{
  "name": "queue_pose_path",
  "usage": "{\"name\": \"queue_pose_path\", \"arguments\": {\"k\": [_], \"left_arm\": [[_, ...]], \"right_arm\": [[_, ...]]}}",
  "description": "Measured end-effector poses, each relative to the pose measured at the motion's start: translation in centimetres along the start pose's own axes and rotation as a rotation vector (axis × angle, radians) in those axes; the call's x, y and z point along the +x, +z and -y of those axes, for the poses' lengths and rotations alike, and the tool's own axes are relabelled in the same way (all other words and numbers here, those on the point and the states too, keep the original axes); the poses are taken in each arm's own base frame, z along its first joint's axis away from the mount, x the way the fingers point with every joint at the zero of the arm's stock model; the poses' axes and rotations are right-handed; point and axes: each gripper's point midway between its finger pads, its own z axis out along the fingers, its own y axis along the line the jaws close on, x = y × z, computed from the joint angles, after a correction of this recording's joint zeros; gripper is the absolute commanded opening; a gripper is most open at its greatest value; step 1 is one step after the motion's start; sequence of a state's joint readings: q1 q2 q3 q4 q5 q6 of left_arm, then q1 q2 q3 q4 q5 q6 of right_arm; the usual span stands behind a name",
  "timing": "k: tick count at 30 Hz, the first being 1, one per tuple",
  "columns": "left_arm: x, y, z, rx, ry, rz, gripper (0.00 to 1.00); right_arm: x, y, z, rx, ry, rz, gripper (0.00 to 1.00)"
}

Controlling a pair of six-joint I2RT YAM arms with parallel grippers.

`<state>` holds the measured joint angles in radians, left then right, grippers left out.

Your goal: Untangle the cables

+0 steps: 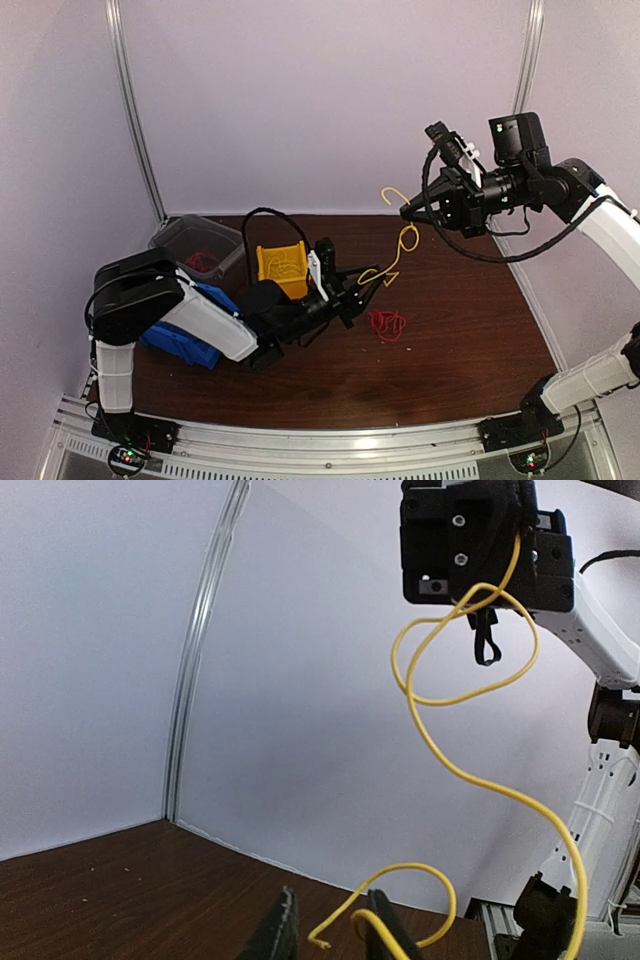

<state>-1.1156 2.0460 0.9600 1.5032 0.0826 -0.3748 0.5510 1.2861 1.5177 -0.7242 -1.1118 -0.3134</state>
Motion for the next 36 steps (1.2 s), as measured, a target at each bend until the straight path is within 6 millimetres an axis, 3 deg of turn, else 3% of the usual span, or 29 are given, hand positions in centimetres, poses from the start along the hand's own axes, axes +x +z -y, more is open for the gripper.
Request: {"name": "queue_pose_path", "arguments": {"k": [3, 8, 13, 19, 26, 36], "left_arm": [[0.3, 0.1, -0.1, -0.003, 0.002, -0.013, 0.16], [0.4, 0.1, -0.1, -0.005, 0.002, -0.018, 0.26], [0.6, -0.5, -0.1, -0.004, -0.005, -0.018, 0.3], [1.0, -0.9, -0.2, -0.006, -0.011, -0.031, 0.18], [1.0, -0.9, -0.1, -0.002, -0.01, -0.03, 0.18], [1.0, -0.5, -0.2, -0.005, -0.004, -0.037, 0.0]], "right_arm": [[-0.1, -0.1, -0.1, -0.003, -0.002, 0.003, 0.0], [-0.2, -0.2, -0.3, -0.007, -0.005, 0.007, 0.0], [-0.2, -0.3, -0.1, 0.0, -0.003, 0.008, 0.0], [-0.2, -0.4, 0.0, 0.003, -0.002, 0.008, 0.0], [-0.1, -0.4, 0.0, 0.003, -0.002, 0.008, 0.0], [-0.1, -0.4, 0.0, 0.004, 0.002, 0.008, 0.0]]}}
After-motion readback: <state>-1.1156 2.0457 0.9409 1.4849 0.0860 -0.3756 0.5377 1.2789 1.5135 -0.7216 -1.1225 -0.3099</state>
